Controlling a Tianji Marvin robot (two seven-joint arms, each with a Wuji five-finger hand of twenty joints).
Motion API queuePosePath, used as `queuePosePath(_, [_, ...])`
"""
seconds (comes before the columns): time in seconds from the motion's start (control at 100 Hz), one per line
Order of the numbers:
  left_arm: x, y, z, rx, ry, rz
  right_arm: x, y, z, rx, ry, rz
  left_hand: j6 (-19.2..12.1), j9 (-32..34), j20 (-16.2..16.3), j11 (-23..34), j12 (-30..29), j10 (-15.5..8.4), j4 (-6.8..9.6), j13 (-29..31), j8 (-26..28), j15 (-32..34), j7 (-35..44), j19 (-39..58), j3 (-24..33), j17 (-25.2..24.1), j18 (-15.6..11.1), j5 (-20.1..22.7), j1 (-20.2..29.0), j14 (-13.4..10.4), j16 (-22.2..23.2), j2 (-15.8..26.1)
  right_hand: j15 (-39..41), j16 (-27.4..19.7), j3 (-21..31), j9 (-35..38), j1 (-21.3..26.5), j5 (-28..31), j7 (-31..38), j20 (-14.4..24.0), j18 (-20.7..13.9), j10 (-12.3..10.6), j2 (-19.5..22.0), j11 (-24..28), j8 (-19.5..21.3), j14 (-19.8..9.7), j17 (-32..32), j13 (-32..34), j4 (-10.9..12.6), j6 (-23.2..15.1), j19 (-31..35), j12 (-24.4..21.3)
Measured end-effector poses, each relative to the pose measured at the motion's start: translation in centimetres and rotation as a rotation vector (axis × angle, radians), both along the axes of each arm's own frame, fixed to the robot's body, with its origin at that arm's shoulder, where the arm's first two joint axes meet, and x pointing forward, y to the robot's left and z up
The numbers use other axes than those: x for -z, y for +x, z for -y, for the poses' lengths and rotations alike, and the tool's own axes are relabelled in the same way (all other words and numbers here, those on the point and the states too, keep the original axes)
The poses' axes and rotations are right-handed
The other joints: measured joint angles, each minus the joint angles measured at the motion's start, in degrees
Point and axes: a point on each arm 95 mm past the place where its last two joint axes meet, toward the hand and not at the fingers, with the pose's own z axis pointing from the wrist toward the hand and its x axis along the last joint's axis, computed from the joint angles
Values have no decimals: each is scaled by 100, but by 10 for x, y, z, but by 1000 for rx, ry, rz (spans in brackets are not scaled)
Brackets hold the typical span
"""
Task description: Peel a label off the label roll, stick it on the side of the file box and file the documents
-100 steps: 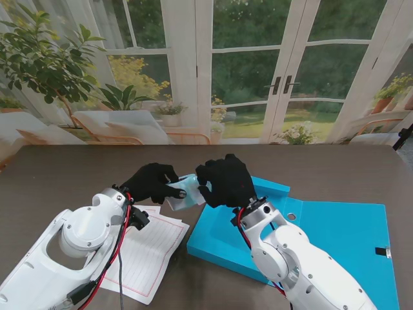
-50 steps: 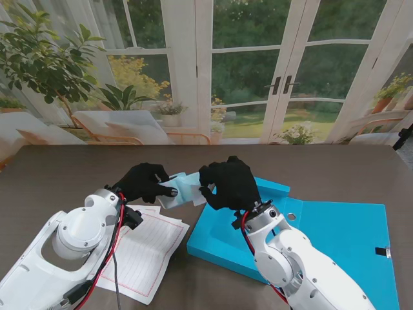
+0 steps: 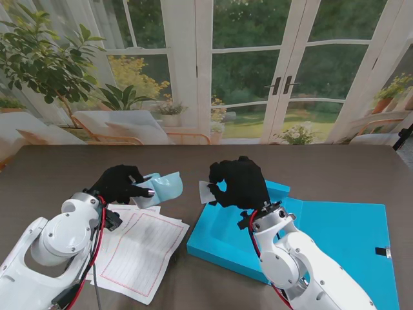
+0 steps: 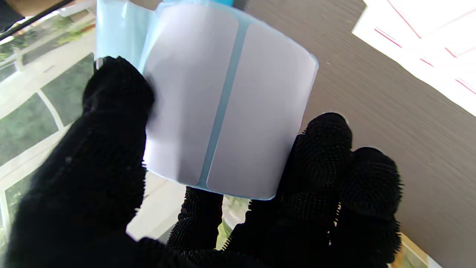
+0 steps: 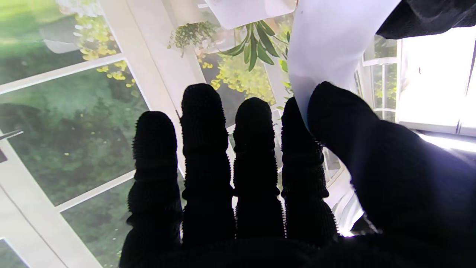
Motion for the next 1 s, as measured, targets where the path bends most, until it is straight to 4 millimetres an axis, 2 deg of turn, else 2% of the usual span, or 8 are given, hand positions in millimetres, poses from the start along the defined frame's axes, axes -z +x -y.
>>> queuePosePath(0.35, [6,-5,-44,-163,214,77,7,-2,12,24,3,-24,0,0,12,0,10,0,0,-5,-1,49,0,21,2,-3,0,-7,0,0,0,0,-1,0,-126,1,74,-61,0,-2,0,0,63,0,52,22,0,0,0,36,0,0])
queuePosePath(0.71, [37,-15,-92,-363,381,91,15,-5,21,38,8,-49,0,0,13,0,68,0,0,-6,-1,66,0,55,3,-7,0,-15,0,0,0,0,-1,-1,-133,1,79,-62,0,-3,0,2,65,0,55,31,0,0,0,36,0,0])
queuePosePath(1.0, [57,-24,-113,-436,492,65,23,-5,25,44,12,-70,0,0,13,0,80,0,0,-6,-1,68,25,57,57,-7,0,-60,-25,0,0,0,-1,-1,-134,1,81,-62,0,-3,0,3,65,0,55,34,0,0,0,36,0,0])
